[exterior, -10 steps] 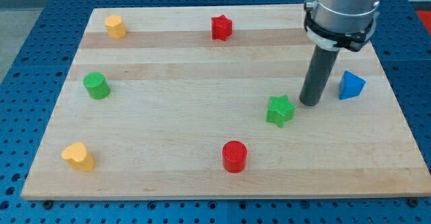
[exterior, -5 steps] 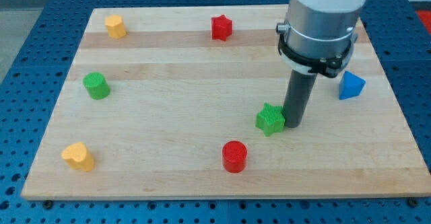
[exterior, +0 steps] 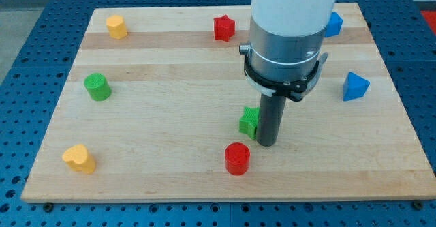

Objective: Push the green star to the left of the board

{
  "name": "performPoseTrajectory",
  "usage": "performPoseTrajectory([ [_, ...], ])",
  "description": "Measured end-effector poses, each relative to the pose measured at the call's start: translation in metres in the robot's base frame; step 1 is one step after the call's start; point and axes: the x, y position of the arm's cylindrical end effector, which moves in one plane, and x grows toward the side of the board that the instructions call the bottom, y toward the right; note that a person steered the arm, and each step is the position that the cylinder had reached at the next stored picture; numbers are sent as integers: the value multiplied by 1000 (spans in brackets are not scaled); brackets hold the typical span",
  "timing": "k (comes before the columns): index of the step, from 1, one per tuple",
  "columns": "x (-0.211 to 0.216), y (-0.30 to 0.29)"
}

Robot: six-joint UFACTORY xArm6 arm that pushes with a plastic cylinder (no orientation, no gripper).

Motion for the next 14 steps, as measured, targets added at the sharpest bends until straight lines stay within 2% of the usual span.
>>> performPoseTrajectory([
  [6, -42, -3],
  [10, -53, -43],
  [12, -53, -39],
  [14, -52, -6],
])
